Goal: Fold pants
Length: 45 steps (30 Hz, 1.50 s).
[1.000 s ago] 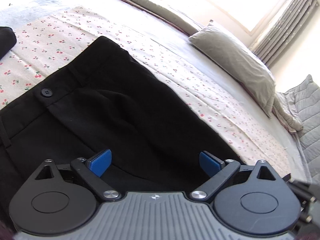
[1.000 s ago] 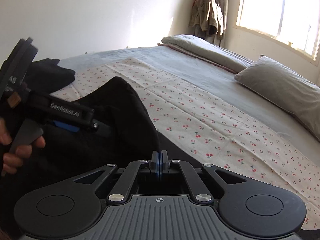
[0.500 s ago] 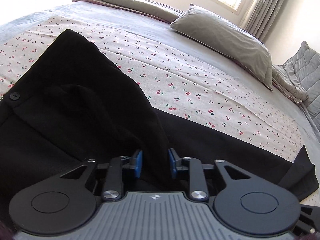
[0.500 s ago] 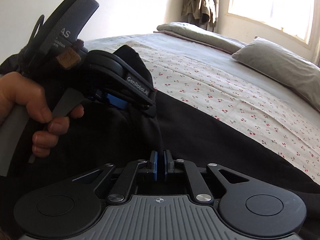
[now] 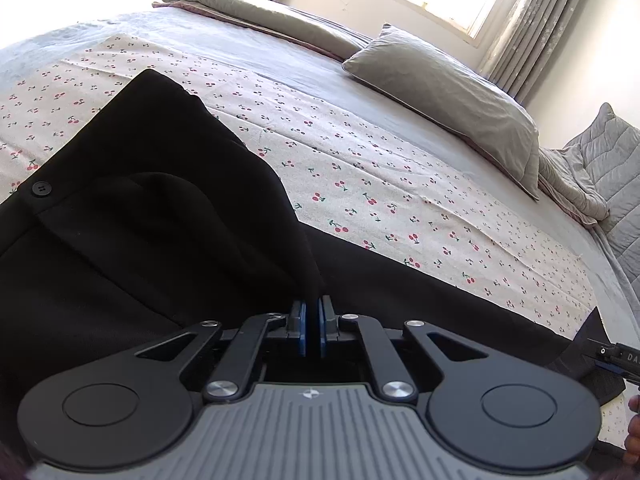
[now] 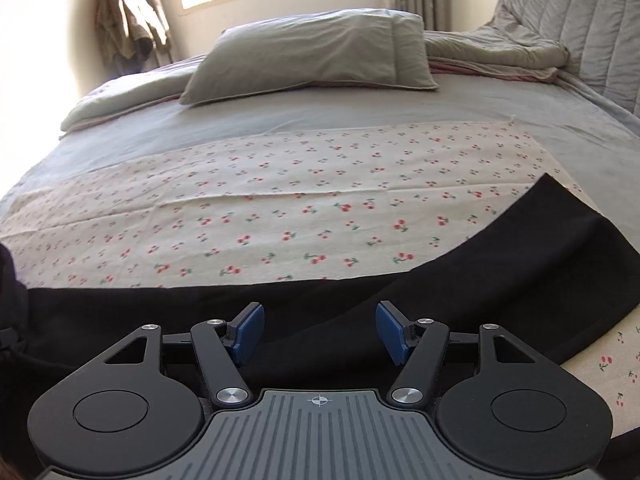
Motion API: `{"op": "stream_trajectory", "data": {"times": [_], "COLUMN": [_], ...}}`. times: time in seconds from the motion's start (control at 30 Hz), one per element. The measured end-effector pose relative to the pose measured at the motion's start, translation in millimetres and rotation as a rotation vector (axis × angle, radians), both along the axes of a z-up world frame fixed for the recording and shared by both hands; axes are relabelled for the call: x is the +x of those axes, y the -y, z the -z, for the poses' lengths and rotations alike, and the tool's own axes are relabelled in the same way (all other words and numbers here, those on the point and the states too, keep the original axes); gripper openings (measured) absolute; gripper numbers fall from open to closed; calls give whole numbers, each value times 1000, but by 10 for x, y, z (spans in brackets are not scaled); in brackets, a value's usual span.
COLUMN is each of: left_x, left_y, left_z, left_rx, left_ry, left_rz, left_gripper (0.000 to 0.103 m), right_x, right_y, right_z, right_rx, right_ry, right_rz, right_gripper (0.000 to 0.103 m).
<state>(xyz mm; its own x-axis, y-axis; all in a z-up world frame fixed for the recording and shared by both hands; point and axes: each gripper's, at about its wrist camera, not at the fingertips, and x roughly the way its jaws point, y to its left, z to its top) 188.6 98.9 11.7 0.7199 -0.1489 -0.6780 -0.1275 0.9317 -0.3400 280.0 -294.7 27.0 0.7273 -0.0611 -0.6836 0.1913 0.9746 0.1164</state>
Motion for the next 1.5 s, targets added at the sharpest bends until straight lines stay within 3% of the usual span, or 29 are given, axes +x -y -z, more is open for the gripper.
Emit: {"op": "stream_trajectory", "data": {"times": [0.27,0.4,0.47,0.5,0.57,0.6,0.63,0.67,0.9,1.07,1.2,1.4,1.5], "left_x": [30,46,53,53,53,51,45,35,-128,-453,-724,-1062,-1231], "left_y": [26,53,61,68,75,76,78,69,-129,-223,-315,-521,-506], "left_z": [16,30,44,49,50,47,40,30,-174,-341,-397,-321,-287], "left_rx": [-1,15,20,22,24,23,19,15,-93,-109,-90,-127,-90], "left_ry": [2,3,2,1,5,11,24,47,134,162,152,116,111], "left_rz": [3,8,7,5,2,2,5,7,-19,-13,2,20,33], "left_gripper": [5,5,5,5,4,4,4,3,3,3,3,3,3], "right_x": [462,654,741,769,779,783,784,771,49,-724,-1266,-1910,-2179], "right_y": [901,982,920,879,825,808,803,817,1051,998,864,672,606], "right_z": [251,397,452,479,499,491,478,454,-205,-616,-649,-427,-312], "right_rx": [16,19,-40,-80,-126,-143,-166,-173,-85,-47,-26,19,13], "right_ry": [-60,-64,-64,-61,-43,-43,-53,-54,145,240,257,256,255], "right_rz": [298,318,311,321,327,327,335,337,359,328,300,267,262], "right_gripper": [63,65,65,62,45,19,6,4,3,3,3,3,3]}}
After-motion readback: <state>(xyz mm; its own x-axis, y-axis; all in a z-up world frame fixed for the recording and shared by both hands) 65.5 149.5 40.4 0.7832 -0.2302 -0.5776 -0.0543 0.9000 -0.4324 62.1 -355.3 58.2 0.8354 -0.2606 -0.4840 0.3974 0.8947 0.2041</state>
